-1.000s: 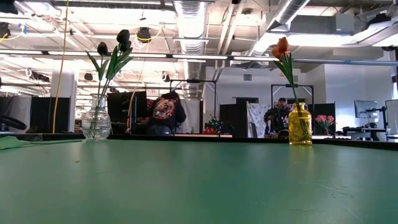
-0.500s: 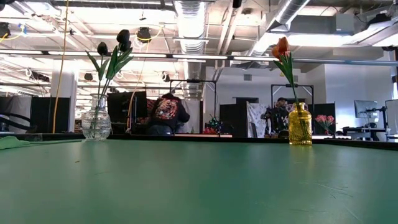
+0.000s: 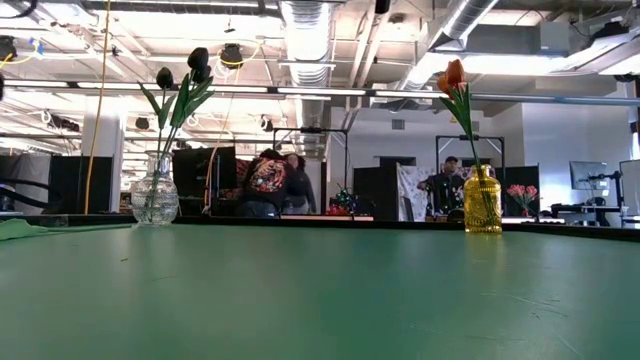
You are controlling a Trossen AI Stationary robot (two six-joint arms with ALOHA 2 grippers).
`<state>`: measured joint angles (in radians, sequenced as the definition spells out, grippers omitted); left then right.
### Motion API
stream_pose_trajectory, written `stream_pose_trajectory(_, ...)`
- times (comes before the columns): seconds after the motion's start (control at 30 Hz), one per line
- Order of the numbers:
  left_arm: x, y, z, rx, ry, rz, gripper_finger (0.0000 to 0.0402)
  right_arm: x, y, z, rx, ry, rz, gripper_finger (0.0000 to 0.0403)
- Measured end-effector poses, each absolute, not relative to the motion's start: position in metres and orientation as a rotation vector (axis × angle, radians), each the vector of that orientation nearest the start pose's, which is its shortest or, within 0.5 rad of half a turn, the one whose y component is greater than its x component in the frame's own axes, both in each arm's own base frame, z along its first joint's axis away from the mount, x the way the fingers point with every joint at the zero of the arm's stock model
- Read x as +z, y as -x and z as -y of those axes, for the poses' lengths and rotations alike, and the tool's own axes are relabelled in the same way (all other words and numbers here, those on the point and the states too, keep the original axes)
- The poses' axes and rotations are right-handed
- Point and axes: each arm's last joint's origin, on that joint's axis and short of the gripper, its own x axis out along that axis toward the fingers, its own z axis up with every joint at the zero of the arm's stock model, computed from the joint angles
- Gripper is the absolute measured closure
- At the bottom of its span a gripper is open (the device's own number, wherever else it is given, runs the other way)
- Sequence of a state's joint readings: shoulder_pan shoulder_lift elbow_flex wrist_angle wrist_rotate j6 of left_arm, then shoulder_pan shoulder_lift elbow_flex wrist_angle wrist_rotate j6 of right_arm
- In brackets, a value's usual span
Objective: Sort flowers into vase by color
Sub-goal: Put the top red flower into the bottom left transparent vase
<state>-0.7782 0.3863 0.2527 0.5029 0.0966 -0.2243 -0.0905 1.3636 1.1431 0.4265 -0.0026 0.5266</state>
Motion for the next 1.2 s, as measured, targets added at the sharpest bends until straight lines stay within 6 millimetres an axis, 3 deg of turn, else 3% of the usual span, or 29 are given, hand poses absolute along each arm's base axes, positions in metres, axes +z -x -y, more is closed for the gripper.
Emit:
stream_pose_trajectory(0.23, 0.238, -0.072, 0.091, -0.920, 0.395, 0.286, 0.0401, 0.387, -0.312, 0.023, -0.038, -0.577, 0.229, 0.0159)
stream_pose_trajectory(0.57, 0.210, -0.067, 0.098, -0.930, 0.332, 0.197, 0.0401, 0.387, -0.311, 0.024, -0.054, -0.672, 0.251, 0.0159)
stream_pose_trajectory(1.2, 0.200, -0.065, 0.110, -0.849, 0.339, 0.141, 0.0401, 0.388, -0.311, 0.020, -0.091, -0.713, 0.276, 0.0159)
